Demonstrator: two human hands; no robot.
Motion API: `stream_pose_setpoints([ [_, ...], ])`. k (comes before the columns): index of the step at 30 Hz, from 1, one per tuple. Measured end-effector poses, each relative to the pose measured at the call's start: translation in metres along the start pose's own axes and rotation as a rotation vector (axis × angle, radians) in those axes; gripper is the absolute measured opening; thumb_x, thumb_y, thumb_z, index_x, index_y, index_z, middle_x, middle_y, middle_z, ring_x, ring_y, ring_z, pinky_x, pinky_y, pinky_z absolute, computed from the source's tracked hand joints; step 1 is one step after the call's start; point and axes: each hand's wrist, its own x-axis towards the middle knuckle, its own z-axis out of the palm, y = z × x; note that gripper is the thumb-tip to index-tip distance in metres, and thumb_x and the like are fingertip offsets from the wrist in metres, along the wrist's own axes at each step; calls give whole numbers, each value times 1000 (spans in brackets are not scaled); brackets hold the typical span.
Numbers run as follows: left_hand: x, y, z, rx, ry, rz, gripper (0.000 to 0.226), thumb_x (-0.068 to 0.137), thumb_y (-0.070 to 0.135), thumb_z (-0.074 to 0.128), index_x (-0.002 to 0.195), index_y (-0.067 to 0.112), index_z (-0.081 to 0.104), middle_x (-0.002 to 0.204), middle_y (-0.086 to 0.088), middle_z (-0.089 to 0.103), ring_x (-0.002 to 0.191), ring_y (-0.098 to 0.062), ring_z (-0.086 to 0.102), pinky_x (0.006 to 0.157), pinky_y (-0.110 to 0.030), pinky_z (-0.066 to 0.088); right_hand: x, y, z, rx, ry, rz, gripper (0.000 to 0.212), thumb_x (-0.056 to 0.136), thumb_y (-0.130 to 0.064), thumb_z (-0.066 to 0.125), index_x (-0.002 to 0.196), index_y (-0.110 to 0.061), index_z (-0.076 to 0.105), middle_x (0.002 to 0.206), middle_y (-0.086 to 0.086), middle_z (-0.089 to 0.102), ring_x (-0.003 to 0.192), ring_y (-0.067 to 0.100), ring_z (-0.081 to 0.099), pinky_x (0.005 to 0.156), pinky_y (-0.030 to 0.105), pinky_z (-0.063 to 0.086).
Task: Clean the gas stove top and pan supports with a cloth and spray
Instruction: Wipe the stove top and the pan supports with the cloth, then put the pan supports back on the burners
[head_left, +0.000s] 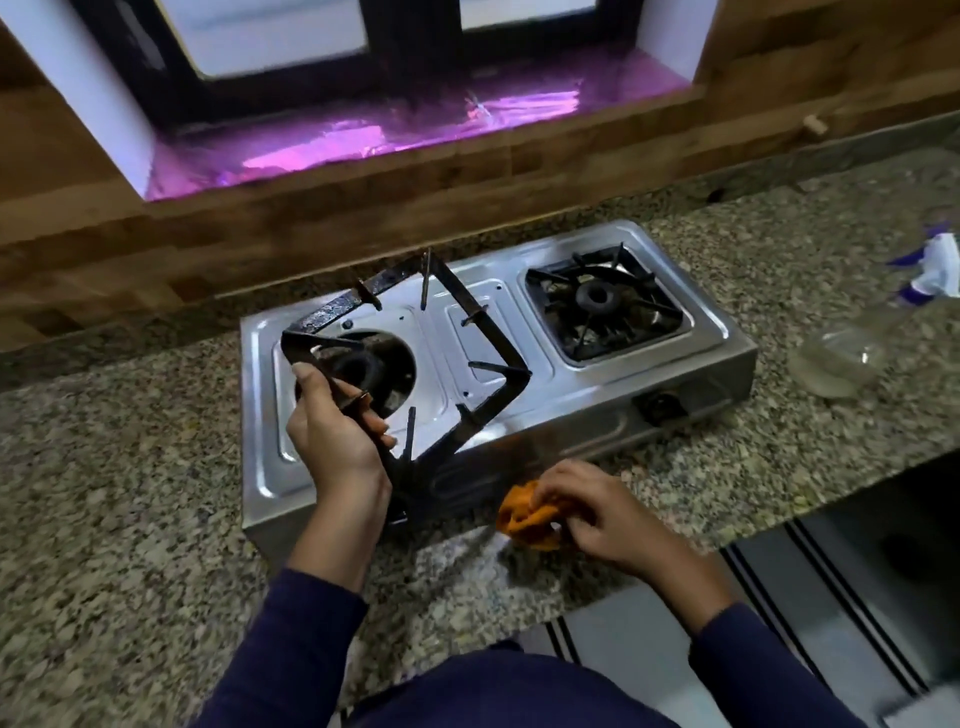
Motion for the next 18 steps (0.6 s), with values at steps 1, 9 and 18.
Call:
stream_pose_setpoints([
  [1, -3, -5, -1, 13, -12, -12, 50, 100, 52, 37, 66, 16, 46, 57, -6, 41, 37, -13, 37, 34, -20, 30, -3, 11, 10, -56, -54, 27, 50, 65, 4, 49, 104, -23, 68, 110, -5, 60, 106, 16, 55, 91, 36, 48],
  [9, -3, -20, -13, 79, -45, -64, 51, 99, 55, 38, 66, 17, 47, 56, -7, 42, 38, -15, 36, 34, -20, 31, -13, 47, 49, -298, -44, 95, 42, 74, -22, 50, 109, -27, 72, 118, 0, 66, 105, 26, 60, 83, 39, 53],
  [18, 7, -6, -33, 98, -65, -110, 51, 100, 54, 36, 68, 16, 48, 47, -1, 43, 36, -13, 36, 35, -20, 30, 27, -25, 7, -58, 340, 27, 15, 85, -20, 59, 91, -18, 73, 88, -8, 67, 84, 6, 62, 74, 30, 54],
])
